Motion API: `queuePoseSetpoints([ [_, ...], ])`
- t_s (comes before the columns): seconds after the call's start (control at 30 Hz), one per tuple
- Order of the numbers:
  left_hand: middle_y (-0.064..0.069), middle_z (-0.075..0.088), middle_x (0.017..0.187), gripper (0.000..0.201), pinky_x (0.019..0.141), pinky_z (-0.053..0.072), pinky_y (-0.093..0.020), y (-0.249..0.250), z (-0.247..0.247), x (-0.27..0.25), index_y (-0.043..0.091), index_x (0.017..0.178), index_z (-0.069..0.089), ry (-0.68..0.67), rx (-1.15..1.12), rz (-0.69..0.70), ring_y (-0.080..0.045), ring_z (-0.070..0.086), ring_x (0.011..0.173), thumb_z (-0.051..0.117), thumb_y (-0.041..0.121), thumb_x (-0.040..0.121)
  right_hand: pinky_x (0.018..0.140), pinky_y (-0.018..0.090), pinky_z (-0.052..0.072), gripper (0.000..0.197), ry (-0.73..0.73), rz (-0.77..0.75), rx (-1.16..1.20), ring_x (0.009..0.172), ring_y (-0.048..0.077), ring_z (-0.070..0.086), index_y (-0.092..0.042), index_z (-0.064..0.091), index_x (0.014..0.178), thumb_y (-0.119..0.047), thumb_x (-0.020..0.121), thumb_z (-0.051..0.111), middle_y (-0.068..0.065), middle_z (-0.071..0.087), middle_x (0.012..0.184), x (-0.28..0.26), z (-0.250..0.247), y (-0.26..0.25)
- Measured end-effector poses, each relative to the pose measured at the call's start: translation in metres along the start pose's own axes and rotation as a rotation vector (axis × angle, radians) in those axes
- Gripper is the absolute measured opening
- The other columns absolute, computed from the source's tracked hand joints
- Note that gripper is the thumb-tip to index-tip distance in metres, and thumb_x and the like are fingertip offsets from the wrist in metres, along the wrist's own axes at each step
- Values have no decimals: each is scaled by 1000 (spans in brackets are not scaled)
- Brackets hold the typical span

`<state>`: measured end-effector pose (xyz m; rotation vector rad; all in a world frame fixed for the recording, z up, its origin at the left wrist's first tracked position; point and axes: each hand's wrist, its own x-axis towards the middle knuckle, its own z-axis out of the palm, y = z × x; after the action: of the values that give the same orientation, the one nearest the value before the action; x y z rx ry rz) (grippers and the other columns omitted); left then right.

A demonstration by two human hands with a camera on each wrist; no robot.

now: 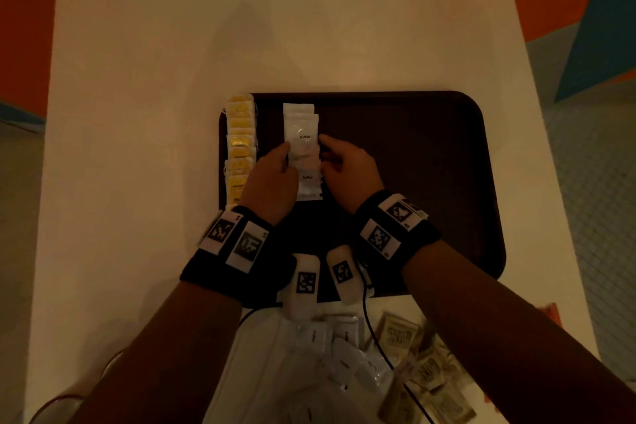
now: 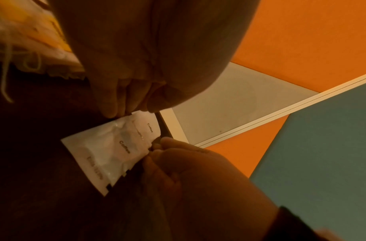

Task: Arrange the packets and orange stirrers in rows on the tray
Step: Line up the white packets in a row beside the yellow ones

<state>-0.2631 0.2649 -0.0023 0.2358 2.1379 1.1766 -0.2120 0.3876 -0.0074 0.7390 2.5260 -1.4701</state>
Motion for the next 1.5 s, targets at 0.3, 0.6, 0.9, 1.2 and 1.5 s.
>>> queuePoseSetpoints([
  [0.3,2,55,127,41,95,44,-29,0,-1,-5,18,130,50,12,28,7,-13,52,111,40,5,91,90,12,34,47,24,32,-28,117,21,52,-9,44,133,1,87,49,12,45,137,0,1,6],
  [0.6,9,51,111,43,82,38,-14,3,-1,-20,17,128,50,15,70,28,-7,48,101,37,0,91,96,19,36,48,15,42,41,120,20,49,-11,45,132,0,86,52,10,44,136,-22,11,11],
  [0.9,-17,46,138,39,109,33,-45,-9,2,-10,3,129,49,-5,148,-8,-30,42,128,36,5,92,80,-5,26,31,7,-39,-125,103,11,37,-6,57,119,-6,89,48,18,44,123,-15,12,19],
  [1.2,-15,36,145,40,115,23,-34,-7,2,-15,3,132,46,8,170,-36,-28,33,136,35,2,93,88,16,29,32,28,-113,-199,107,25,42,-6,59,117,-2,88,46,19,47,118,-11,10,15],
  [1.5,-14,52,131,38,106,36,-35,-1,1,-23,5,123,55,14,158,20,-28,48,121,35,-1,91,96,46,39,39,-84,-115,-423,111,35,41,-11,52,127,-11,88,50,18,47,122,-6,14,16],
])
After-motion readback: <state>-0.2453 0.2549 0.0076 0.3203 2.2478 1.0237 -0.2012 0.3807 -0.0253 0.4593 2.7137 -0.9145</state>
